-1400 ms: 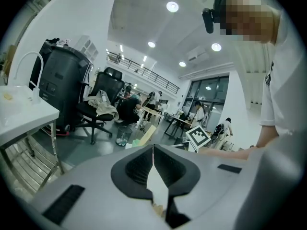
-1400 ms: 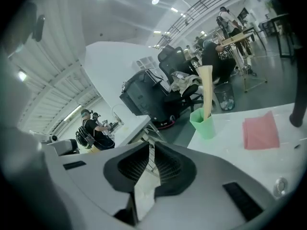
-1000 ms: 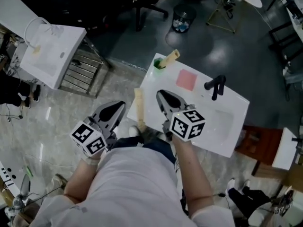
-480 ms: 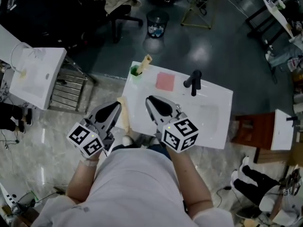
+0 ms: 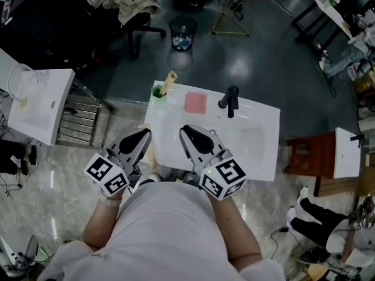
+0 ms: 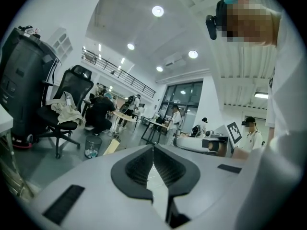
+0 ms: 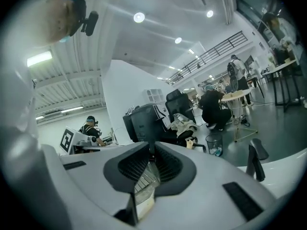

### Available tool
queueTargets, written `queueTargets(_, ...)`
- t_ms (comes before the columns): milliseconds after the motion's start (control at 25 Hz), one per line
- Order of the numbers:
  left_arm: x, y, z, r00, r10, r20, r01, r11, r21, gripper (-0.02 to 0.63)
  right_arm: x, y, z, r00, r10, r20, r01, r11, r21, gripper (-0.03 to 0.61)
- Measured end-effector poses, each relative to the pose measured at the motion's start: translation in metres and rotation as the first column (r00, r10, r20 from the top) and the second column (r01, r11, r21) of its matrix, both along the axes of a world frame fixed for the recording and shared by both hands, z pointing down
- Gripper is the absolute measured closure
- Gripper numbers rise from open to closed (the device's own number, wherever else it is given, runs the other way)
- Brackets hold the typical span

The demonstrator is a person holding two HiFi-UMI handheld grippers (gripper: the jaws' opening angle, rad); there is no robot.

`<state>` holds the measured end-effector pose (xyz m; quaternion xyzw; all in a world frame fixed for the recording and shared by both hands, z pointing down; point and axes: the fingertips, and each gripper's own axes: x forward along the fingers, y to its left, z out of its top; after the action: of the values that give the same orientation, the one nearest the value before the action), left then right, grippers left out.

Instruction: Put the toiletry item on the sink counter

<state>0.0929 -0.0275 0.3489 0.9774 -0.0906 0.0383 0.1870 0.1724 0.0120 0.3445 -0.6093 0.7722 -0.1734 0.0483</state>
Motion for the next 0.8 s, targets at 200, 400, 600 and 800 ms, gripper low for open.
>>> queueTargets(200, 0.000, 0.004, -0.001, 1.000, 0.012, 0.004, -0.012, 1.000, 0.010, 0.595, 0.013, 0.012, -0.003, 0.999, 0.036, -0.003, -0.036, 0.999, 0.014, 0.535)
queueTargets(400, -0.002, 0.006, 0.000, 1.000, 0.013, 0.011, -0.013, 1.000, 0.013, 0.595, 0.017, 0.018, 0.000, 0.999, 0.043, 0.017, -0.043, 0.999, 0.014, 0.534)
queueTargets(600, -0.003, 0.007, 0.000, 1.000, 0.005, 0.014, -0.005, 1.000, 0.013, 0.595, 0.021, 0.020, 0.002, 0.998, 0.045, 0.032, -0.045, 0.999, 0.010, 0.535)
queueTargets(800, -0.002, 0.009, -0.001, 1.000, -0.004, 0.011, 0.004, 1.000, 0.006, 0.595, 0.022, 0.020, 0.001, 0.999, 0.038, 0.035, -0.038, 0.999, 0.011, 0.535)
